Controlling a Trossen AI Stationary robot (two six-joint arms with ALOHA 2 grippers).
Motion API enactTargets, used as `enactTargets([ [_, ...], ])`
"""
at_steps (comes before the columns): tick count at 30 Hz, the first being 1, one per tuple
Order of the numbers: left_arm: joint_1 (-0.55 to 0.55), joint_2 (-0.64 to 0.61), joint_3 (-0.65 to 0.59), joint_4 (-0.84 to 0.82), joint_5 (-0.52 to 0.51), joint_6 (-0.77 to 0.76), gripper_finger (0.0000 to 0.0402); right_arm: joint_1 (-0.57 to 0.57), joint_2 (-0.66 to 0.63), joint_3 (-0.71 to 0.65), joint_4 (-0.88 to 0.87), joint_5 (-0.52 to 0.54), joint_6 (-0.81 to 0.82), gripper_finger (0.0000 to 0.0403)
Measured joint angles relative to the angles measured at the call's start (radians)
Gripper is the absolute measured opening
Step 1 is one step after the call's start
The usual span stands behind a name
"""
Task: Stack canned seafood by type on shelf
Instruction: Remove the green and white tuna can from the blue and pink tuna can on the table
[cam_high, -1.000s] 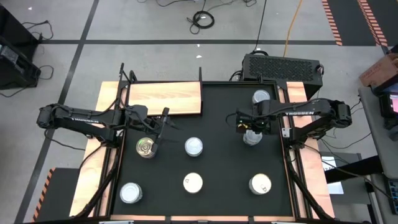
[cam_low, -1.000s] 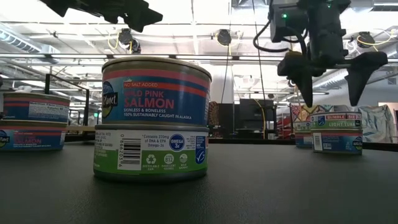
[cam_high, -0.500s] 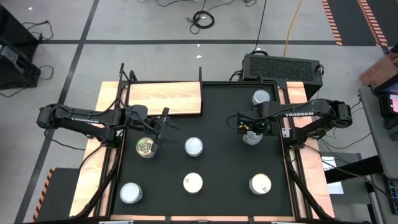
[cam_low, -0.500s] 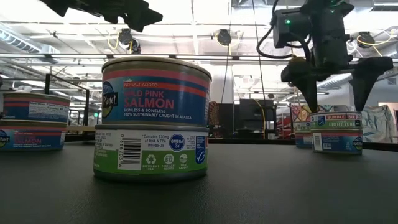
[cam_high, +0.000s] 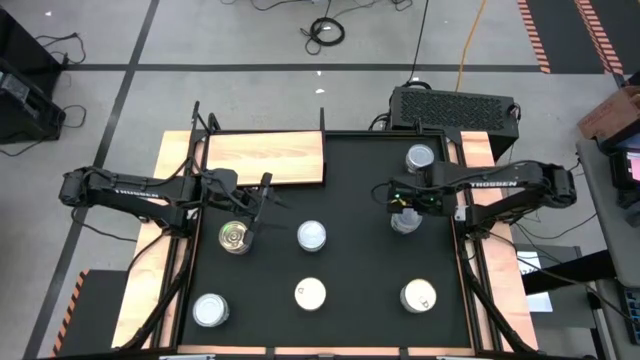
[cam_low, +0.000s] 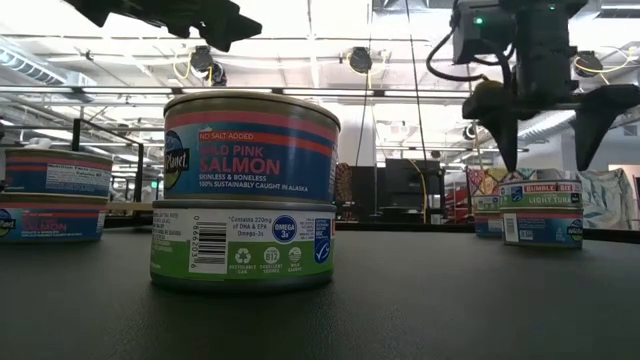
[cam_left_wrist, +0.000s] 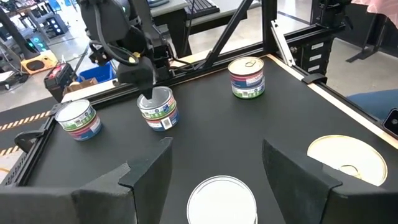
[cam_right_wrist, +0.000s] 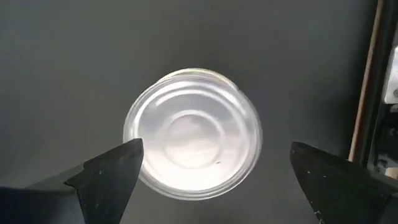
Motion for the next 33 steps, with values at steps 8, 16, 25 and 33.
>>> enactTargets([
  [8, 0.0, 0.0, 0.0, 0.0, 0.0, 0.0, 0.0247, 0.0, -0.145, -0.17, 0.202, -0.003, 0.028, 0.04],
  [16, 0.0, 0.0, 0.0, 0.0, 0.0, 0.0, 0.0247, 0.0, -0.19, -0.193, 0.287, 0.004, 0.063, 0.04],
  [25, 0.0, 0.0, 0.0, 0.0, 0.001, 0.0, 0.0247, 0.0, -0.124, -0.193, 0.359, 0.004, 0.058, 0.04],
  [33, 0.0, 0.0, 0.0, 0.0, 0.008, 0.0, 0.0247, 0.0, -0.078, -0.193, 0.432, -0.003, 0.003, 0.04],
])
